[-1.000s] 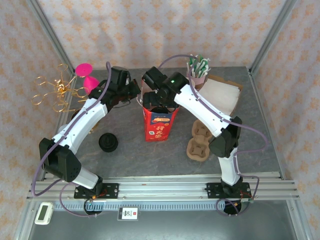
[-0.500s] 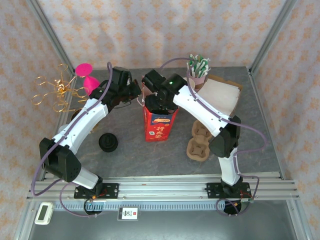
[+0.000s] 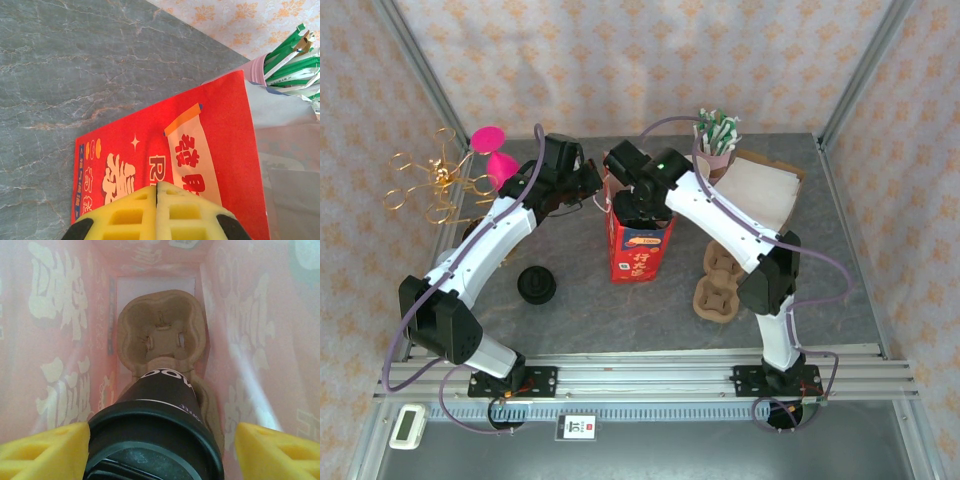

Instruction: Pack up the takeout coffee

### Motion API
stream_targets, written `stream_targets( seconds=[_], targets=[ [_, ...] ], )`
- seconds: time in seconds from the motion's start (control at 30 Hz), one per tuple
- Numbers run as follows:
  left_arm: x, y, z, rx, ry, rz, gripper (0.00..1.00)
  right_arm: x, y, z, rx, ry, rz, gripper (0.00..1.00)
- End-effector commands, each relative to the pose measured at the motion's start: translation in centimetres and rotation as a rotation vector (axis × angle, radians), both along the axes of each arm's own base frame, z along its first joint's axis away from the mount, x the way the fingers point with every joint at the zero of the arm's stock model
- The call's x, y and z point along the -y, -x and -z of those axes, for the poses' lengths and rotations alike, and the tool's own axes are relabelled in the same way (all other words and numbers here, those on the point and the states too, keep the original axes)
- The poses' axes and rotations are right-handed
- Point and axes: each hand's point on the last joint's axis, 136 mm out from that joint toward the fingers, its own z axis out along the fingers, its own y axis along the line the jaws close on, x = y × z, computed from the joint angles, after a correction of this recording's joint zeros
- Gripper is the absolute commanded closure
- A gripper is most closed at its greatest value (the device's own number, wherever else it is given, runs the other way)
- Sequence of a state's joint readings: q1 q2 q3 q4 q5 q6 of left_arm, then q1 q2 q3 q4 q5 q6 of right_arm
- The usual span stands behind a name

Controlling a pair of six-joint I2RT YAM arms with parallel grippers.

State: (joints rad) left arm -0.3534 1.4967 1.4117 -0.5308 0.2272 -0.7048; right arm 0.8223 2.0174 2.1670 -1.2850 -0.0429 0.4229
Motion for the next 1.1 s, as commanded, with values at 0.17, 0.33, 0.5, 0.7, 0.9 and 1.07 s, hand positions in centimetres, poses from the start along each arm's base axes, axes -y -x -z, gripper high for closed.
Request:
stream_targets(
  seconds=[0.17, 0.33, 0.5, 0.7, 0.9, 1.07],
  targets=[
    [-0.3, 0.3, 0.3, -0.007, -0.043, 0.001, 1.0, -0.5, -1.3, -2.0, 0.079, -0.014, 0.006, 0.23],
    [-0.4, 0.3, 0.3, -0.007, -0.047, -0.006, 1.0, -0.2, -1.0, -3.3, 0.09, -0.03, 0.012, 0.16],
    [-0.3, 0.2, 0.5, -0.011, -0.047, -0.004, 1.0, 0.3, -0.4, -3.7, 0.085, -0.039, 0.02, 0.13],
    [-0.6, 0.3, 0.5, -0.013, -0.055, -0.011, 1.0, 0.5, 0.2, -3.8, 0.068, -0.053, 0.02, 0.21],
    [-0.5, 0.4, 0.5, -0.015, -0.053, -0.01, 1.0, 0.8, 0.9, -2.3, 0.026, -0.029, 0.018, 0.34],
    [-0.5, 0.4, 0.6, -0.018, -0.055, -0.009, 1.0, 1.1, 1.0, -1.0, 0.015, -0.012, 0.018, 0.48]
  ],
)
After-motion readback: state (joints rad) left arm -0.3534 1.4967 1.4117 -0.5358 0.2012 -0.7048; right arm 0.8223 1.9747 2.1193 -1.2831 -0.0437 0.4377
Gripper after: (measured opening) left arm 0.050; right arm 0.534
